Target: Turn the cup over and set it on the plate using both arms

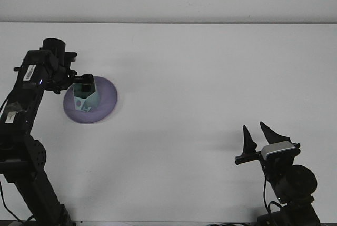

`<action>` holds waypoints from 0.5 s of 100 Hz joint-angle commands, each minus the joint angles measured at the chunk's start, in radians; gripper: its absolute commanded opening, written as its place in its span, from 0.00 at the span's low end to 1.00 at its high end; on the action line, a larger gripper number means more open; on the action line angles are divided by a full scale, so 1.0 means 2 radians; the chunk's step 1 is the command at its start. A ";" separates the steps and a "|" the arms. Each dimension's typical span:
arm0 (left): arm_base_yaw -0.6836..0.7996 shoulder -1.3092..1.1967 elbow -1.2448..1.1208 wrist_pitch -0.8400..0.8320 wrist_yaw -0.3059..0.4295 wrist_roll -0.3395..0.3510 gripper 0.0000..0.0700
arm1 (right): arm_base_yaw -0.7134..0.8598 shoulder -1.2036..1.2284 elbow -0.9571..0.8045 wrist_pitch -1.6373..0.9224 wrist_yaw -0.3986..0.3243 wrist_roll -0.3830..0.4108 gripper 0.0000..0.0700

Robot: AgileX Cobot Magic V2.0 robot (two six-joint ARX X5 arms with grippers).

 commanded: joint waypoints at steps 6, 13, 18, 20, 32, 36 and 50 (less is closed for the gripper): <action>0.000 -0.019 0.054 -0.021 0.014 -0.017 0.86 | 0.001 0.001 0.002 0.002 -0.001 0.002 0.50; 0.000 -0.049 0.060 -0.020 0.019 -0.020 0.85 | 0.001 0.001 0.002 0.002 -0.001 0.001 0.50; 0.000 -0.074 0.060 -0.020 0.019 -0.020 0.83 | 0.001 0.001 0.002 0.002 0.000 0.001 0.50; 0.000 -0.084 0.060 -0.020 0.019 -0.021 0.83 | 0.001 0.001 0.002 0.002 0.000 0.001 0.50; 0.000 -0.150 0.060 -0.028 0.019 -0.027 0.58 | 0.001 0.001 0.002 0.002 0.001 0.000 0.50; 0.001 -0.172 0.060 -0.030 0.019 -0.027 0.35 | 0.001 0.001 0.002 0.002 0.001 0.000 0.50; 0.001 -0.256 0.046 -0.034 0.020 -0.027 0.01 | 0.001 0.001 0.002 0.000 0.005 0.000 0.41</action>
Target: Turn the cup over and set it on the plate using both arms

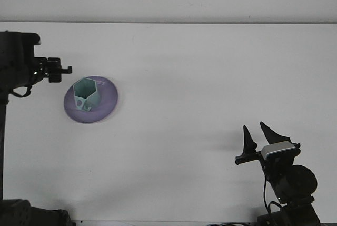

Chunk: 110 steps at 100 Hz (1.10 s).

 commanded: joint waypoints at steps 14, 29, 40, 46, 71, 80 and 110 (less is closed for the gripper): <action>0.001 -0.125 -0.078 0.033 0.004 0.001 0.02 | 0.001 0.001 0.002 -0.002 0.004 0.000 0.08; 0.001 -0.267 -0.266 0.164 0.004 -0.003 0.02 | 0.001 0.001 0.002 -0.008 0.017 0.002 0.00; -0.002 -0.373 -0.420 0.274 0.005 -0.004 0.02 | 0.000 0.001 0.002 -0.014 0.064 -0.006 0.00; -0.007 -0.431 -0.505 0.333 0.011 -0.004 0.02 | 0.000 0.001 0.002 -0.011 0.073 -0.014 0.00; -0.015 -0.624 -0.756 0.527 0.006 -0.060 0.02 | 0.001 0.001 0.002 0.001 0.069 -0.031 0.00; -0.015 -0.642 -0.786 0.530 -0.004 -0.071 0.02 | 0.000 0.001 0.002 0.004 0.070 -0.031 0.00; -0.016 -0.643 -0.788 0.540 -0.004 -0.079 0.02 | 0.001 0.001 0.002 0.004 0.072 -0.030 0.00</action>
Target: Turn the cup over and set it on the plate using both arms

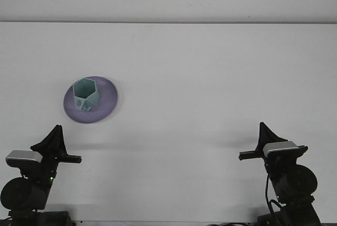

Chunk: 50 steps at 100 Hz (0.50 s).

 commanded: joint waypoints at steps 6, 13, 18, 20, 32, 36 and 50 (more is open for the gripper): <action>0.000 0.001 0.005 0.004 -0.002 -0.005 0.02 | 0.001 0.001 0.002 0.007 0.002 -0.004 0.00; 0.000 0.001 0.005 0.004 -0.002 -0.005 0.02 | 0.001 0.001 0.002 0.007 0.002 -0.004 0.00; 0.000 0.001 0.005 0.004 -0.002 -0.005 0.02 | 0.001 0.001 0.002 0.007 0.002 -0.004 0.00; 0.000 0.001 0.005 0.004 -0.002 -0.005 0.02 | 0.001 0.001 0.002 0.007 0.002 -0.004 0.00; 0.000 0.001 0.005 0.004 -0.002 -0.005 0.02 | 0.001 0.001 0.002 0.007 0.002 -0.004 0.00; 0.000 0.001 0.005 0.004 -0.002 -0.005 0.02 | 0.001 0.001 0.002 0.007 0.002 -0.004 0.00; 0.000 -0.001 0.004 0.003 -0.002 -0.005 0.02 | 0.001 0.001 0.002 0.007 0.002 -0.004 0.00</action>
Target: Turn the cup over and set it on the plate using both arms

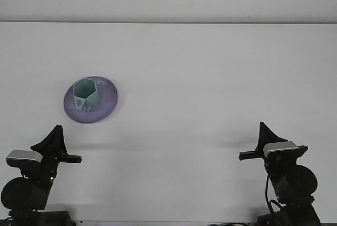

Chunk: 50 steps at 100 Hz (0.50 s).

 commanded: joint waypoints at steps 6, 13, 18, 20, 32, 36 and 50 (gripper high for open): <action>0.001 -0.002 0.000 0.013 -0.003 0.016 0.02 | 0.001 0.001 0.002 0.006 0.002 -0.004 0.00; 0.003 -0.011 -0.023 0.043 -0.006 0.056 0.02 | 0.001 0.001 0.002 0.006 0.002 -0.004 0.00; 0.003 -0.026 -0.051 0.070 -0.006 0.079 0.02 | 0.001 0.001 0.002 0.006 0.002 -0.004 0.00; 0.003 -0.031 -0.064 0.082 -0.006 0.086 0.02 | 0.001 0.001 0.002 0.006 0.002 -0.004 0.00; 0.002 -0.069 -0.129 0.115 -0.021 0.097 0.02 | 0.001 0.001 0.002 0.006 0.002 -0.004 0.00; 0.001 -0.081 -0.146 0.119 -0.031 0.094 0.02 | 0.001 0.001 0.002 0.006 0.002 -0.004 0.00; 0.000 -0.104 -0.193 0.138 -0.035 0.084 0.02 | 0.001 0.001 0.002 0.006 0.002 -0.004 0.00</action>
